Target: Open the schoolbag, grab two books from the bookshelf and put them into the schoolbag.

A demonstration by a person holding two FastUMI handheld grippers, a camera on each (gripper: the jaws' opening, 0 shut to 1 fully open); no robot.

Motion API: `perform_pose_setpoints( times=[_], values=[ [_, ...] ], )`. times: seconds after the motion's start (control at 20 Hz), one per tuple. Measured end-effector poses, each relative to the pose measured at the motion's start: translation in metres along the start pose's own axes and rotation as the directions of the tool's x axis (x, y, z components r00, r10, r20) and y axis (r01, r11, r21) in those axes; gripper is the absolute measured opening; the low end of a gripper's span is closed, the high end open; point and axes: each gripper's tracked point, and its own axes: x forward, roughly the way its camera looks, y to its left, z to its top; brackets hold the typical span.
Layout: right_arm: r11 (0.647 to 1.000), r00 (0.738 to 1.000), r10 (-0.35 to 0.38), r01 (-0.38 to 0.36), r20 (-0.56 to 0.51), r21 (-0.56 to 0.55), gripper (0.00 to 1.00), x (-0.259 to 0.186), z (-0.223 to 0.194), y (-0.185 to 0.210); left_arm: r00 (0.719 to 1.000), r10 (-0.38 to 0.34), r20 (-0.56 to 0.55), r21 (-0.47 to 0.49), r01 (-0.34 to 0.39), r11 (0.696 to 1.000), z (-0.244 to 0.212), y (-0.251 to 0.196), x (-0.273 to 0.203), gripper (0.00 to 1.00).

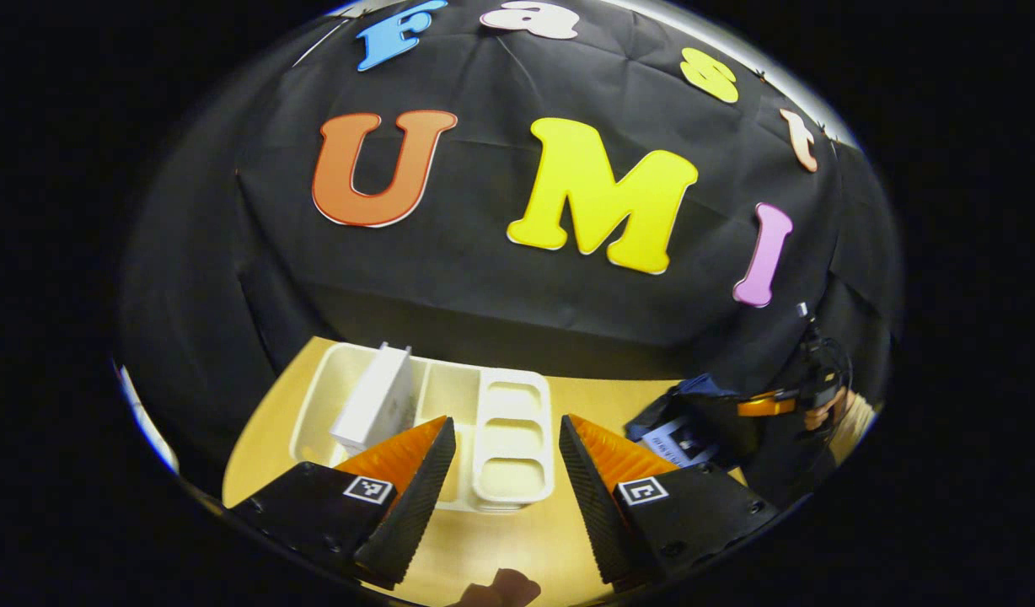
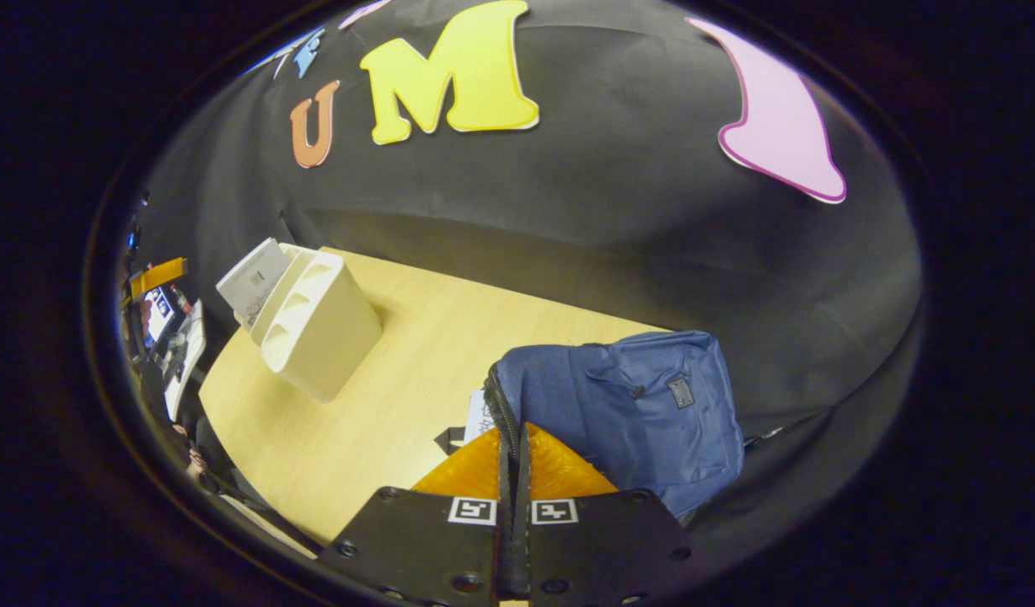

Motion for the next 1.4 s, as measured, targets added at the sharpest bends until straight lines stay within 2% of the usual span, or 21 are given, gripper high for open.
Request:
perform_pose_setpoints(
  times=[0.05,0.1,0.15,0.25,0.3,0.35,0.45,0.55,0.75,0.8,0.85,0.95,1.0,1.05,1.15,1.2,1.35,1.4],
  values=[
    [1.0,1.0,0.003,-0.003,0.003,0.009,0.0,-0.001,-0.001,-0.001,0.999,0.03,-0.038,0.04,-0.029,0.999,0.001,0.015,0.001,0.85],
    [1.0,1.0,0.007,-0.007,0.006,0.018,0.01,-0.002,-0.002,-0.001,0.997,0.045,-0.059,0.066,-0.041,0.997,0.002,0.024,0.006,0.96],
    [1.0,1.0,0.01,-0.01,0.006,0.021,0.0,-0.003,-0.004,-0.002,0.995,0.059,-0.075,0.074,-0.054,0.996,0.004,0.031,0.01,0.85],
    [1.0,1.0,0.007,-0.008,0.009,0.008,0.01,-0.007,-0.004,-0.004,0.99,0.058,-0.132,0.056,-0.051,0.997,0.005,0.043,0.033,0.86],
    [1.0,1.0,0.005,-0.005,0.013,0.0,0.0,-0.009,-0.005,-0.005,0.986,0.067,-0.156,0.054,-0.059,0.997,0.006,0.05,0.041,0.9],
    [1.0,1.0,0.003,-0.003,0.015,-0.006,0.05,-0.011,-0.004,-0.006,0.981,0.079,-0.174,0.065,-0.069,0.996,0.009,0.059,0.048,0.93],
    [1.0,1.0,0.006,-0.006,0.012,-0.006,0.01,-0.016,-0.008,-0.008,0.971,0.11,-0.214,0.096,-0.091,0.991,0.007,0.077,0.063,0.94],
    [1.0,1.0,0.005,-0.005,0.018,0.001,0.05,-0.019,-0.01,-0.008,0.952,0.129,-0.277,0.129,-0.096,0.987,-0.001,0.09,0.078,0.94],
    [1.0,1.0,0.012,-0.012,-0.011,0.011,0.01,-0.017,-0.013,-0.003,0.915,0.155,-0.372,0.194,-0.087,0.977,-0.011,0.112,0.106,0.94],
    [1.0,1.0,0.007,-0.007,-0.013,0.009,0.05,-0.018,-0.013,-0.005,0.895,0.165,-0.414,0.208,-0.083,0.975,-0.02,0.117,0.116,0.93],
    [1.0,1.0,0.003,-0.003,-0.012,0.004,0.01,-0.018,-0.013,-0.005,0.88,0.168,-0.443,0.216,-0.077,0.973,-0.025,0.119,0.121,0.91],
    [1.0,1.0,-0.01,0.01,-0.017,-0.001,0.01,-0.017,-0.013,-0.005,0.865,0.165,-0.474,0.232,-0.058,0.971,-0.03,0.12,0.132,0.91],
    [1.0,1.0,-0.012,0.012,-0.023,0.006,0.05,-0.018,-0.015,-0.003,0.856,0.166,-0.49,0.238,-0.052,0.97,-0.033,0.122,0.138,0.9],
    [1.0,0.999,-0.014,0.014,-0.029,0.015,0.04,-0.017,-0.015,-0.003,0.839,0.178,-0.514,0.25,-0.051,0.967,-0.038,0.124,0.142,0.91],
    [0.999,0.999,-0.02,0.021,-0.04,0.024,0.05,-0.017,-0.017,-0.001,0.807,0.168,-0.567,0.242,-0.033,0.97,-0.051,0.127,0.152,0.82],
    [0.999,0.999,-0.026,0.027,-0.046,0.026,0.01,-0.017,-0.018,-0.001,0.782,0.174,-0.598,0.239,-0.034,0.971,-0.059,0.132,0.162,0.79],
    [0.999,0.997,-0.04,0.041,-0.063,0.023,0.01,-0.013,-0.018,0.007,0.746,0.141,-0.651,0.199,-0.012,0.98,-0.076,0.126,0.173,0.72],
    [0.999,0.997,-0.04,0.042,-0.066,0.025,0.01,-0.014,-0.02,0.007,0.734,0.126,-0.667,0.182,-0.004,0.983,-0.082,0.123,0.174,0.63]
  ],
)
